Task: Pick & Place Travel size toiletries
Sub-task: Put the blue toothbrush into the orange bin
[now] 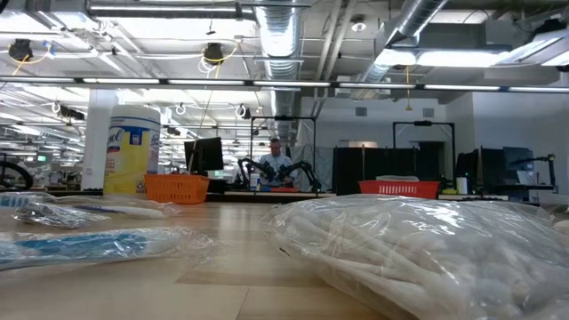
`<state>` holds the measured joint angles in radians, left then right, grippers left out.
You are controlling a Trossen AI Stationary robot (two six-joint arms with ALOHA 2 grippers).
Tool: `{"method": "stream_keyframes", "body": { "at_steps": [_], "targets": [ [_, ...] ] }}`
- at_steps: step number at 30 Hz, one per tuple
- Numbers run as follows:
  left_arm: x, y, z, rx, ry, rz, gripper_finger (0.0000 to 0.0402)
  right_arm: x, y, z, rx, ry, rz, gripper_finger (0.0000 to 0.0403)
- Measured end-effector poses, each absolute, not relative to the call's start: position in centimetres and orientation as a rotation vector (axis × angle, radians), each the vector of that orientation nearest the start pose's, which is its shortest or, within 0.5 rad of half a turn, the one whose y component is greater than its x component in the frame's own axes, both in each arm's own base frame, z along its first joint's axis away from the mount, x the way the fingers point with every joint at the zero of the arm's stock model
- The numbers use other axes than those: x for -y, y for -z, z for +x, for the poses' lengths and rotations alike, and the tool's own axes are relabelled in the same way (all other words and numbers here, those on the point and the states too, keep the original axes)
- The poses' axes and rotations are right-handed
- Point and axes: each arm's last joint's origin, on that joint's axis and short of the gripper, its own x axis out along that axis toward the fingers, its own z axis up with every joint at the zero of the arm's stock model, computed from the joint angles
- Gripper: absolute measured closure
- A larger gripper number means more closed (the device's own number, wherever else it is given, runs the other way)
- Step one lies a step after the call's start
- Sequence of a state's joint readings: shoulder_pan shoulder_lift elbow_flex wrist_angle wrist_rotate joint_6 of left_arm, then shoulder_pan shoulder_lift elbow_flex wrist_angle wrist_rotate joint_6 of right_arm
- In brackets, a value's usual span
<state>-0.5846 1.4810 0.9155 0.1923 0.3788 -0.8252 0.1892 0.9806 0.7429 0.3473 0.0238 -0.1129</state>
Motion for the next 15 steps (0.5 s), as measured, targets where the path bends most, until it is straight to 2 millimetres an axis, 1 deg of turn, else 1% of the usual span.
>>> {"method": "stream_keyframes", "body": {
  "at_steps": [2,5,7,11,15],
  "targets": [
    [19.1,-25.4,26.7,-0.763,0.767,-0.712,0.0307,-4.1,-33.0,21.8,0.076,-0.163,-0.106,0.0401],
    [19.7,-26.6,26.9,-0.71,0.823,-0.666,0.0307,-4.2,-32.3,22.0,0.022,-0.165,-0.156,0.0401],
    [19.9,-27.2,27.1,-0.675,0.843,-0.64,0.0307,-4.1,-32.3,22.0,0.013,-0.166,-0.179,0.0402],
    [20.0,-28.0,27.2,-0.65,0.85,-0.641,0.0307,-4.2,-32.2,22.0,0.011,-0.167,-0.183,0.0401],
    [20.2,-28.2,27.1,-0.652,0.848,-0.638,0.0307,-4.1,-32.2,22.0,0.012,-0.164,-0.203,0.0402]
  ]
}}
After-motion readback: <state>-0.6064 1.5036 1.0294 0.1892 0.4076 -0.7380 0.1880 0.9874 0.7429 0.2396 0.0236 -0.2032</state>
